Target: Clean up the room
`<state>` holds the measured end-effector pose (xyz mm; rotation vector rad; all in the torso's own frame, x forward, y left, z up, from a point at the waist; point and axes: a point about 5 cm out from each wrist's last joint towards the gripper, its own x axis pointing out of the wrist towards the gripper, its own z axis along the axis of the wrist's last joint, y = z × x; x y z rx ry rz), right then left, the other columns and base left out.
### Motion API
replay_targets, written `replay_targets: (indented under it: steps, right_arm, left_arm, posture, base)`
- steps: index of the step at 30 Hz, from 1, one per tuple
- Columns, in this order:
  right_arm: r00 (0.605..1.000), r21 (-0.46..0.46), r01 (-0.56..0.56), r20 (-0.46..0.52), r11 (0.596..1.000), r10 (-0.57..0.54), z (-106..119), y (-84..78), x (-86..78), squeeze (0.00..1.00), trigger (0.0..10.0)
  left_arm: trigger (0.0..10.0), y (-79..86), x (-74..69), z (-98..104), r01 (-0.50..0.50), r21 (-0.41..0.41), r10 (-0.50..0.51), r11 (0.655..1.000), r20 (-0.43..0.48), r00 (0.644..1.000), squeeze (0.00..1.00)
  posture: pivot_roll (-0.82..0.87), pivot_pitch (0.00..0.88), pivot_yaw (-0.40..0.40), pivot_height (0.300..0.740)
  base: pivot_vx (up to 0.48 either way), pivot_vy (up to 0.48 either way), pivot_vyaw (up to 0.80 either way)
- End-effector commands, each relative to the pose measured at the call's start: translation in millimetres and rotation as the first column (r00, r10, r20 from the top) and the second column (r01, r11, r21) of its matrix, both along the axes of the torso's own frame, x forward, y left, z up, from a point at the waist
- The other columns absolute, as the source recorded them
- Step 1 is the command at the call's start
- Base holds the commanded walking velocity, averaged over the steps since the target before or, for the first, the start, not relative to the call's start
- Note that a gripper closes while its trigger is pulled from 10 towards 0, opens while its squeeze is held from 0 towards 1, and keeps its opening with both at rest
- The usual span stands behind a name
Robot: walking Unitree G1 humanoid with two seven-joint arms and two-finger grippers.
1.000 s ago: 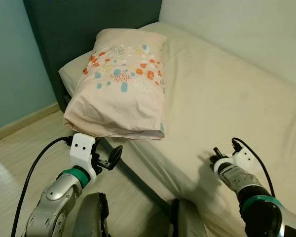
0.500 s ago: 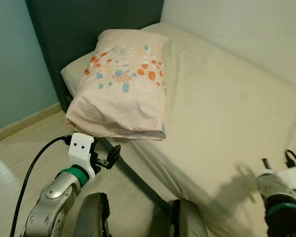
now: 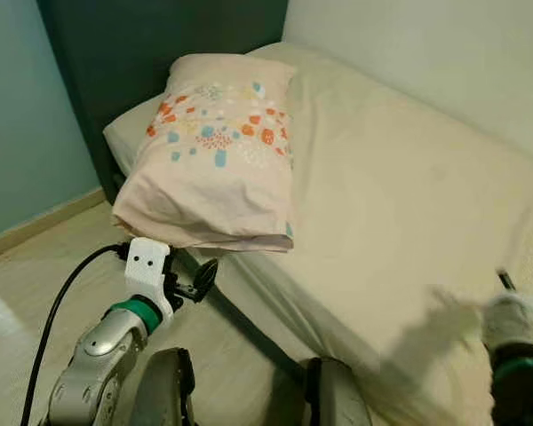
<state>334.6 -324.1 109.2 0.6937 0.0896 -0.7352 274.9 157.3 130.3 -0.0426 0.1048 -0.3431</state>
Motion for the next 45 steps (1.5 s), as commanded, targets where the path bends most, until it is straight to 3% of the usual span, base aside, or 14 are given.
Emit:
replay_targets:
  steps: [1, 8, 17, 20, 21, 25, 26, 32, 33, 37, 38, 41, 45]
  right_arm:
    - [0.998, -0.043, -0.068, 0.002, 0.997, 0.068, 0, 7.9, 4.4, 0.0, 0.0]
    - [0.987, -0.123, -0.16, -0.023, 0.98, 0.158, 1, 31.4, 15.5, 0.0, 0.0]
    - [0.969, -0.139, -0.241, -0.089, 0.961, 0.23, -22, 46.9, 8.2, 0.0, 0.0]
    - [0.945, -0.197, -0.326, -0.108, 0.925, 0.31, -29, 61.0, 7.8, 0.0, 0.0]
    - [0.914, -0.27, -0.406, -0.115, 0.873, 0.39, -35, 79.0, 6.8, 0.0, 0.0]
    - [0.893, -0.32, -0.447, -0.101, 0.836, 0.439, -41, 94.1, 2.6, 0.0, 0.0]
    - [0.881, -0.343, -0.464, -0.085, 0.816, 0.465, -48, 106.0, -4.5, 0.0, 0.0]
    - [0.881, -0.346, -0.467, -0.095, 0.814, 0.464, -60, 113.0, -16.1, 0.0, 0.0]
    - [0.886, -0.346, -0.459, -0.106, 0.819, 0.452, -67, 112.8, -24.4, 0.0, 0.0]
    - [0.887, -0.355, -0.457, -0.104, 0.816, 0.451, -67, 113.0, -27.0, 0.0, 0.0]
    - [0.872, -0.405, -0.48, -0.121, 0.778, 0.475, -67, 117.1, -30.4, 0.0, 10.0]
    - [0.866, -0.418, -0.489, -0.129, 0.765, 0.483, -67, 119.1, -31.4, 0.0, 10.0]
    - [0.846, -0.414, -0.521, -0.133, 0.747, 0.517, -72, 133.4, -39.5, 0.0, 10.0]
  left_arm:
    - [10.0, -1.6, -0.7, -4, 0.002, 0.005, -0.002, 1.0, -0.016, 1.0, 0.0]
    - [10.0, -3.8, -3.2, -2, 0.015, -0.006, -0.015, 1.0, -0.008, 1.0, 0.0]
    - [10.0, -6.4, -4.5, -8, 0.013, 0.012, -0.013, 1.0, -0.017, 1.0, 0.0]
    - [10.0, -9.5, -5.5, -16, -0.011, 0.039, 0.012, 0.999, -0.024, 1.0, 0.0]
    - [10.0, -10.8, -5.0, -25, -0.049, 0.077, 0.053, 0.996, -0.042, 0.998, 0.0]
    - [10.0, -10.7, -3.3, -29, -0.077, 0.109, 0.082, 0.991, -0.046, 0.996, 0.0]
    - [10.0, -12.1, -0.5, -31, -0.085, 0.133, 0.091, 0.988, -0.042, 0.995, 0.0]
    - [10.0, -17.5, 4.1, -33, -0.076, 0.144, 0.083, 0.987, -0.04, 0.996, 0.0]
    - [10.0, -23.1, 6.6, -33, -0.065, 0.151, 0.072, 0.986, -0.038, 0.997, 0.0]
    - [10.0, -25.1, 7.4, -33, -0.06, 0.154, 0.066, 0.986, -0.032, 0.997, 0.0]
    - [10.0, -25.6, 9.4, -34, -0.065, 0.171, 0.07, 0.983, -0.021, 0.997, 0.0]
    - [10.0, -25.4, 10.1, -36, -0.071, 0.173, 0.075, 0.982, -0.02, 0.997, 0.0]
    - [10.0, -18.1, 9.4, -44, -0.128, 0.189, 0.135, 0.974, -0.028, 0.99, 0.0]
  posture:
    - [0.2, 0.041, -0.059, 0.52]
    - [0.2, 0.039, -0.063, 0.52]
    - [0.18, 0.027, -0.07, 0.52]
    - [0.17, 0.016, -0.068, 0.52]
    - [0.14, 0.0, -0.06, 0.52]
    - [0.13, 0.0, -0.056, 0.52]
    - [0.12, 0.0, -0.045, 0.52]
    - [0.09, 0.0, -0.027, 0.52]
    - [0.08, 0.0, -0.019, 0.52]
    - [0.08, 0.0, -0.019, 0.52]
    - [0.07, 0.0, -0.014, 0.52]
    - [0.07, 0.0, -0.014, 0.52]
    - [0.07, 0.0, -0.016, 0.52]
  base:
    - [0.0, 0.0, 0.0]
    - [0.0, 0.0, 0.0]
    - [0.0, 0.0, 0.0]
    - [0.0, 0.0, 0.0]
    - [0.0, 0.0, 0.0]
    - [0.0, 0.0, 0.0]
    - [0.0, 0.0, 0.0]
    - [0.0, 0.0, 0.0]
    - [0.0, 0.0, 0.0]
    - [0.0, 0.0, 0.0]
    - [0.0, 0.0, 0.0]
    - [0.0, 0.0, 0.0]
    - [0.0, 0.0, 0.0]
